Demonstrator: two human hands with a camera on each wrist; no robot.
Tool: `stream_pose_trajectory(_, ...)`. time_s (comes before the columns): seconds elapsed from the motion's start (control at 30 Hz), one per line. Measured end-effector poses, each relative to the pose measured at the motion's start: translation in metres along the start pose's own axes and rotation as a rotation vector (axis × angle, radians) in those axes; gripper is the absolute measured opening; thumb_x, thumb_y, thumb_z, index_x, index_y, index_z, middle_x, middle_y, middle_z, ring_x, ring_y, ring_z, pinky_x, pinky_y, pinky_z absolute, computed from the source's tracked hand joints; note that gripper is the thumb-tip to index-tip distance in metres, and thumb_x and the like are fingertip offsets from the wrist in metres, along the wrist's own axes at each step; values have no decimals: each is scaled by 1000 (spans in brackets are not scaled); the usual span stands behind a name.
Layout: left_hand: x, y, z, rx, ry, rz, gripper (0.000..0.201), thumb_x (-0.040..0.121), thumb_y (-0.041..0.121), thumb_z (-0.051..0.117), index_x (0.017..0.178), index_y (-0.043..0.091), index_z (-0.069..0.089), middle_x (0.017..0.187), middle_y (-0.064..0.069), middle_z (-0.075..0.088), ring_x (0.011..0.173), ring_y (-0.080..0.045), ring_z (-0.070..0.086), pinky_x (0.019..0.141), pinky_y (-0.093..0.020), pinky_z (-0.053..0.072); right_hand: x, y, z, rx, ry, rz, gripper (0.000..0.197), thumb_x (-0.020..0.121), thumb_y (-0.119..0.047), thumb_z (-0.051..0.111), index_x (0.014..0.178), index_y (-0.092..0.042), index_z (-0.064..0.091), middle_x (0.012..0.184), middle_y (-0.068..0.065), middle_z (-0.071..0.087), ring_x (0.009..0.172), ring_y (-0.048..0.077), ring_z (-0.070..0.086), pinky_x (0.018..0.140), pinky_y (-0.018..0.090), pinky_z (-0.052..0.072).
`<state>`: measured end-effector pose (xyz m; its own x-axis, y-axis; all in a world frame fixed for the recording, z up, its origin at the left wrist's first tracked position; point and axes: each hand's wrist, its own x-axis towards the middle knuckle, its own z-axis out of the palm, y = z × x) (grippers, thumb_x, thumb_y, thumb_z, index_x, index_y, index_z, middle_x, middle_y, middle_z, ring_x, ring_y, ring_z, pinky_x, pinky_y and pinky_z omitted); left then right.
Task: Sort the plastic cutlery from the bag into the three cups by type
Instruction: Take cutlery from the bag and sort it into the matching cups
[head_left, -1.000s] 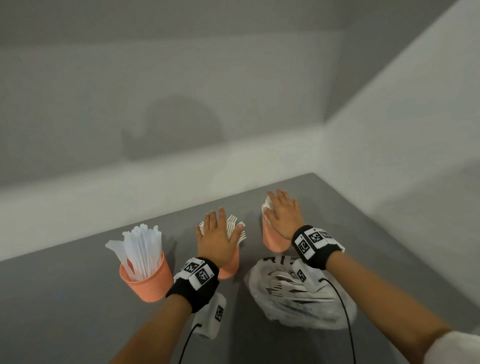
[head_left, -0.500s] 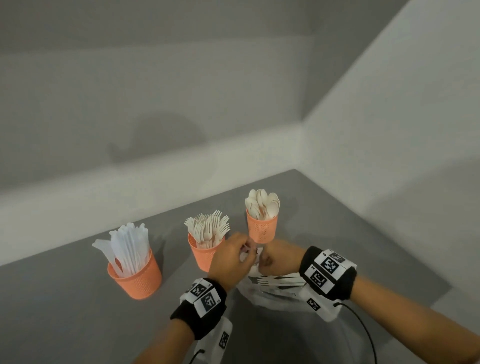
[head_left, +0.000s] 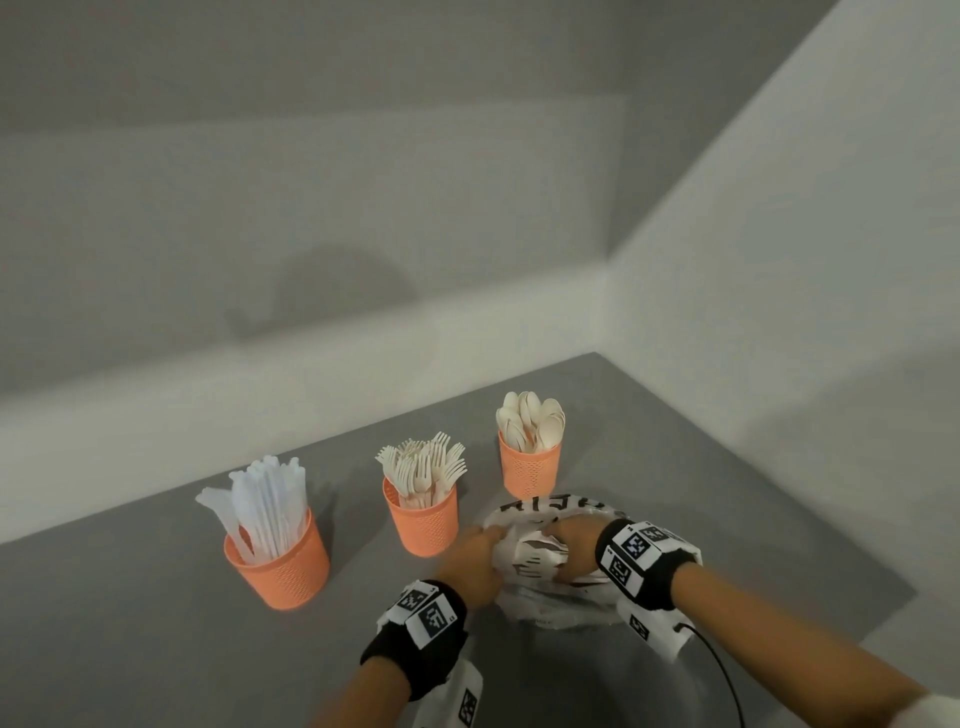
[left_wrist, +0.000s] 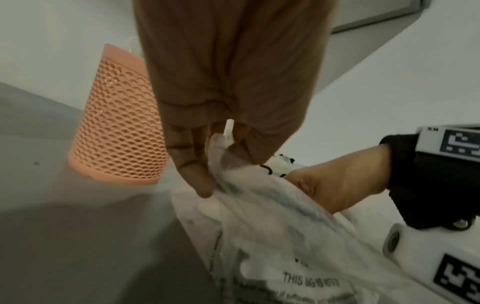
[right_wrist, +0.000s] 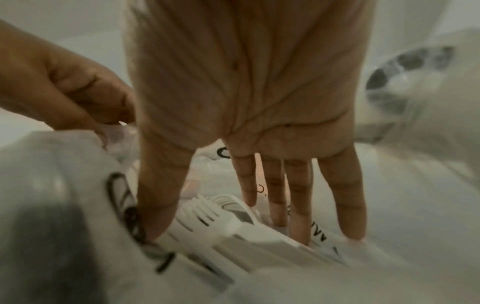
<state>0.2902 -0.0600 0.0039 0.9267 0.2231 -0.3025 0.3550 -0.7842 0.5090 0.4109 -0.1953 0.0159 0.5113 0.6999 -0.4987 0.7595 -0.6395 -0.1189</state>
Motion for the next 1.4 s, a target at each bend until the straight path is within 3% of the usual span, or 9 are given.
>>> stream_pose_trajectory(0.1,3,-1,-3,-73,-16,-9,56,86,3,47,139,17,38,140,-7,41,131,-23,39,108,-27,32,0,-2,1,-27,4,-9,52,82,-36,64,131,-25,48,131,0,56,122,21,50,102,35,38)
stream_pose_trajectory(0.33,8,5,-7,-298,96,7,44,83,-4,40,119,9,60,131,-6,57,123,-20,50,103,-25,39,1,-5,4,-28,-24,50,46,84,-23,63,127,-14,47,128,8,56,116,25,52,97,33,41)
stream_pose_trajectory(0.57,9,1,-7,-321,103,-16,41,84,-3,39,119,8,59,130,-5,56,118,-21,53,90,-22,43,-1,-6,0,14,-75,48,41,86,-25,60,123,-10,50,126,9,57,115,25,53,91,30,41)
stream_pose_trajectory(0.83,8,1,-6,-325,112,-24,40,85,-1,41,120,9,59,130,-7,57,119,-22,53,95,-24,43,-2,-14,7,-91,-17,50,56,79,-20,64,131,-17,43,129,9,56,117,27,54,99,37,45)
stream_pose_trajectory(0.97,6,-1,-6,-323,129,-17,41,85,-1,41,120,9,59,130,-7,57,118,-22,53,90,-21,41,-4,-13,6,-38,-56,56,63,81,-13,62,138,-14,36,133,11,52,121,28,51,102,34,42)
stream_pose_trajectory(1.07,5,-3,-6,-283,86,12,43,84,-1,41,122,10,58,133,-6,55,122,-21,51,96,-22,40,-3,-13,10,-48,-52,61,69,82,-14,63,142,-15,30,136,11,51,123,28,50,103,34,40)
stream_pose_trajectory(1.17,2,-6,-6,-242,24,18,45,84,-1,42,124,12,57,135,-6,52,124,-20,48,97,-19,37,-2,-14,16,-65,-29,68,63,83,-17,62,139,-11,32,135,13,50,122,28,50,100,33,40)
stream_pose_trajectory(1.3,0,-8,-6,-208,-1,14,44,85,0,43,126,13,56,136,-6,51,126,-20,47,97,-17,35,-2,-9,21,0,42,64,56,89,-30,55,140,-17,36,142,7,45,131,25,43,106,30,33)
stream_pose_trajectory(1.4,1,-7,-8,-194,19,5,42,87,1,42,125,13,55,135,-6,50,125,-20,47,95,-18,36,-1,-8,22,50,36,110,56,90,-29,54,140,-16,36,143,7,45,129,25,44,104,29,35)
